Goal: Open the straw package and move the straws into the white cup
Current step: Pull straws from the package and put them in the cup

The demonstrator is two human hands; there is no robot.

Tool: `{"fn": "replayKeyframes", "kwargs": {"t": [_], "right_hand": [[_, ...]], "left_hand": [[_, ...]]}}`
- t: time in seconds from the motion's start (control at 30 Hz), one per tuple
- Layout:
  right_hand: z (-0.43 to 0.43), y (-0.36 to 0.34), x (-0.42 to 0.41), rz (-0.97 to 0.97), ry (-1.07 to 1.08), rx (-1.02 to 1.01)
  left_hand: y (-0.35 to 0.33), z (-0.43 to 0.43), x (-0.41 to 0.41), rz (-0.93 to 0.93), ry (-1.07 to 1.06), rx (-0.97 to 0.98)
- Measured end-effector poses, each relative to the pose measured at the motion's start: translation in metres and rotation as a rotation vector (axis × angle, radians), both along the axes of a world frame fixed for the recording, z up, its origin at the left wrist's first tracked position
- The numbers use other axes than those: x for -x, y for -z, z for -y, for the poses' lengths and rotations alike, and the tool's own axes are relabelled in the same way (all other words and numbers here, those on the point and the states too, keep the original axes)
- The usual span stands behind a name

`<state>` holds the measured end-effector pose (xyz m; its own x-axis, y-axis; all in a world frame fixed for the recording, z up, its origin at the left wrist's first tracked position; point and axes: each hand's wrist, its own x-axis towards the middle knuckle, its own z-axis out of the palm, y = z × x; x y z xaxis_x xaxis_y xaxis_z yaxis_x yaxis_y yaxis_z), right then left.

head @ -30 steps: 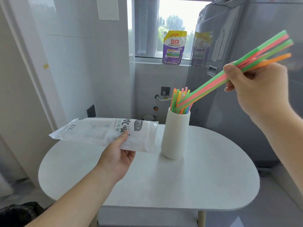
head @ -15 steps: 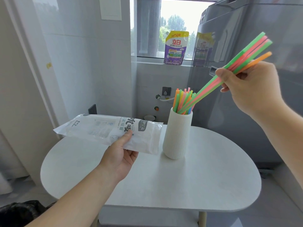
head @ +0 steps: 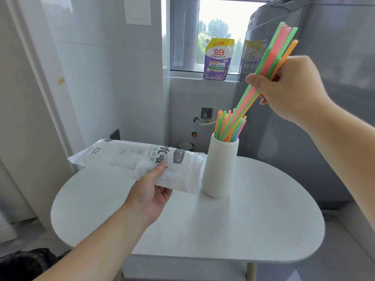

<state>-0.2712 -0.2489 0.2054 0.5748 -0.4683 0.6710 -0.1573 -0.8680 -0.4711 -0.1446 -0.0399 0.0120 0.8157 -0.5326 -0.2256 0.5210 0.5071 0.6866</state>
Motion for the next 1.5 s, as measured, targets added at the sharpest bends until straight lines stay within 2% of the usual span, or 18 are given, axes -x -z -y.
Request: {"fn": "replayKeyframes", "kwargs": {"t": [0.5,0.83,1.0,1.2,1.33,1.5], "right_hand": [[-0.004,-0.004,-0.003,-0.031,0.074,0.011],[-0.015,-0.003,-0.016,-0.12,0.111,0.173],[-0.007,0.002,-0.027,-0.143,0.096,0.08],[0.006,0.015,-0.042,-0.259,0.081,-0.089],[0.007,0.034,-0.052,-0.345,0.082,-0.093],[0.007,0.047,-0.056,-0.346,0.024,-0.114]], "left_hand": [[0.0,0.0,0.001,0.013,0.008,0.014],[0.002,0.0,0.0,0.01,0.012,0.017],[0.002,0.0,0.001,0.009,0.023,0.019],[0.003,0.0,-0.001,0.008,0.026,0.019],[0.003,0.001,0.0,0.01,0.036,0.011],[0.003,0.0,0.0,0.007,0.038,0.014]]}}
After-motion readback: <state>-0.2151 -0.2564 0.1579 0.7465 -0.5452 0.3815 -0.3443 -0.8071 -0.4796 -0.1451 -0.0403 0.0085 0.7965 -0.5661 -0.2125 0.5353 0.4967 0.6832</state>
